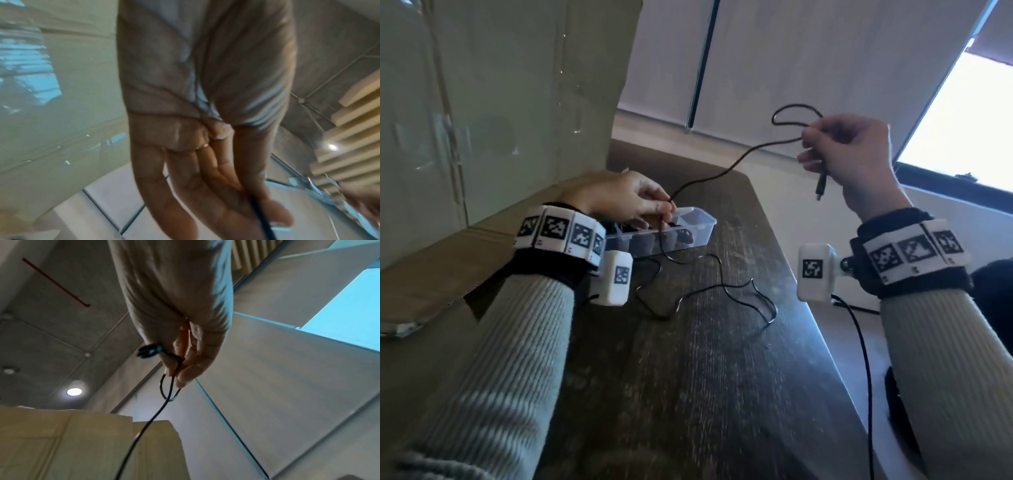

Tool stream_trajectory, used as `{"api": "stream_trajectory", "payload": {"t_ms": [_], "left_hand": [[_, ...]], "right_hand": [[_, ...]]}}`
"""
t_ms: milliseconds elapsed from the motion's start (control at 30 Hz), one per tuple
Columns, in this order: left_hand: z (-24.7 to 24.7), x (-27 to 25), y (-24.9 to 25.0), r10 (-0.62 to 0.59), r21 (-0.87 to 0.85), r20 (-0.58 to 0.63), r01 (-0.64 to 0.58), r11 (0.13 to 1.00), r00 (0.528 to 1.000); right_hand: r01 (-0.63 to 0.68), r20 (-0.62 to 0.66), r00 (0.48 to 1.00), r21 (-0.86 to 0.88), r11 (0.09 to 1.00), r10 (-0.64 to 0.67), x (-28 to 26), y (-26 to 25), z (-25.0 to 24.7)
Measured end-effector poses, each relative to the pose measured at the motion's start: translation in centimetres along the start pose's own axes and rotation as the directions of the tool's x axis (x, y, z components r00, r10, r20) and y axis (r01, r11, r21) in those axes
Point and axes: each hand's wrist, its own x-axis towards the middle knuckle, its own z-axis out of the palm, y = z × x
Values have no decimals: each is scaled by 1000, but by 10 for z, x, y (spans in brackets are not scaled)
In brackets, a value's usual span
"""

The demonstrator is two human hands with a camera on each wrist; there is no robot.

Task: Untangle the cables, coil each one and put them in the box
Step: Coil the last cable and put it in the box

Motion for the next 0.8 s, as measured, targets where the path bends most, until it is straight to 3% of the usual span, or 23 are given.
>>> {"api": "stream_trajectory", "payload": {"t_ms": [67,133,267,333,400,533,633,800], "left_hand": [[-9,-5,0,19,-69,-57,-23,997,998],[-11,-8,6,78,-88,-179,-95,992,981],[-1,-4,28,232,20,-368,-242,970,900],[7,-3,37,304,138,-413,-271,953,858],[12,-4,45,356,256,-440,-265,930,824],[21,-5,53,408,341,-447,-269,901,796],[26,-2,55,394,286,-499,-282,916,772],[34,1,58,388,127,-514,-380,916,765]], "right_hand": [[-69,82,994,-52,996,73,-2,12,-3],[-111,168,975,-210,971,148,-6,28,2],[-52,187,958,-634,771,218,-12,31,6],[-2,259,928,-713,701,267,-17,20,7],[47,298,928,-686,727,222,-24,8,11],[136,339,941,-442,887,25,-38,-6,27],[88,451,891,-279,956,49,-49,-7,41],[51,391,920,-109,993,-5,-54,3,51]]}}
